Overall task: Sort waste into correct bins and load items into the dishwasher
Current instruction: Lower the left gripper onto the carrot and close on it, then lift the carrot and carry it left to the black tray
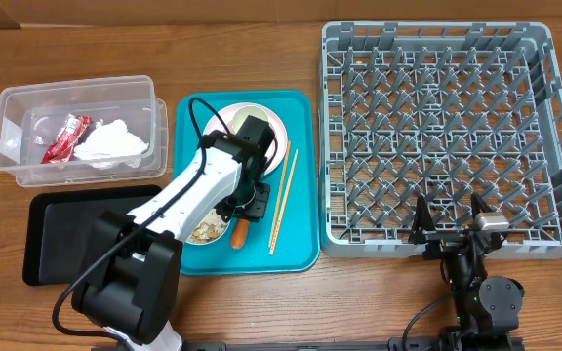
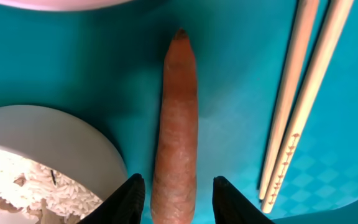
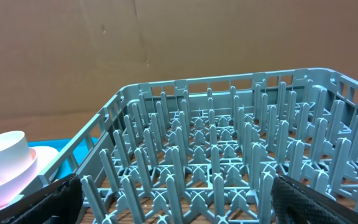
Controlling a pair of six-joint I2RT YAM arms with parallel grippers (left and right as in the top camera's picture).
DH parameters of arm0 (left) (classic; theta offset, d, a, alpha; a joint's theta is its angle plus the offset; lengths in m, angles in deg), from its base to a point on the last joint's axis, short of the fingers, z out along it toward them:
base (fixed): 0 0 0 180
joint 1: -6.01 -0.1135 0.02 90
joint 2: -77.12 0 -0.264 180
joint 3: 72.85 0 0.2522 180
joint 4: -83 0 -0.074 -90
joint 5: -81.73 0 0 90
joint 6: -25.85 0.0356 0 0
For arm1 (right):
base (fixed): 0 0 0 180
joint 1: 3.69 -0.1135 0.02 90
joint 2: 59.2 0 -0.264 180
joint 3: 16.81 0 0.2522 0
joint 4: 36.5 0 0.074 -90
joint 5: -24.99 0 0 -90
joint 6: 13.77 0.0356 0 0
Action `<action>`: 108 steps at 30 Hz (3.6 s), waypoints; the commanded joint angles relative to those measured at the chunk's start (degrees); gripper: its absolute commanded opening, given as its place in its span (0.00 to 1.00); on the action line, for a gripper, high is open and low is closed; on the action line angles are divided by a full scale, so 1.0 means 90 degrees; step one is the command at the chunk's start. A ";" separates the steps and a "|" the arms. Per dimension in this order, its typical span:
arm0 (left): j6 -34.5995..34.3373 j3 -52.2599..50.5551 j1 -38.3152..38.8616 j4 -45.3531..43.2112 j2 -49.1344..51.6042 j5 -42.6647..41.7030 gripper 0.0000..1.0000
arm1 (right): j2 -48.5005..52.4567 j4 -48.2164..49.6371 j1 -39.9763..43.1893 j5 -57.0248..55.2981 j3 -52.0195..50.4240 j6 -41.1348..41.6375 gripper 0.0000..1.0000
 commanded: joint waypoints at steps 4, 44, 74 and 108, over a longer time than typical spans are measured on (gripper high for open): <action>-0.0129 -0.0070 0.0022 -0.0170 0.0012 -0.0005 0.41 | -0.0075 0.0046 0.0044 0.0015 -0.0068 -0.0005 1.00; -0.0138 -0.0702 0.0092 -0.0903 0.0029 -0.0007 0.45 | -0.0075 0.0046 0.0044 0.0015 -0.0068 -0.0005 1.00; -0.0255 -0.0896 0.0092 -0.1117 0.0029 -0.0386 0.35 | -0.0075 0.0046 0.0044 0.0015 -0.0068 -0.0005 1.00; -0.0253 0.0262 0.0185 -0.0238 0.0027 -0.0335 0.04 | -0.0075 0.0046 0.0044 0.0015 -0.0068 -0.0005 1.00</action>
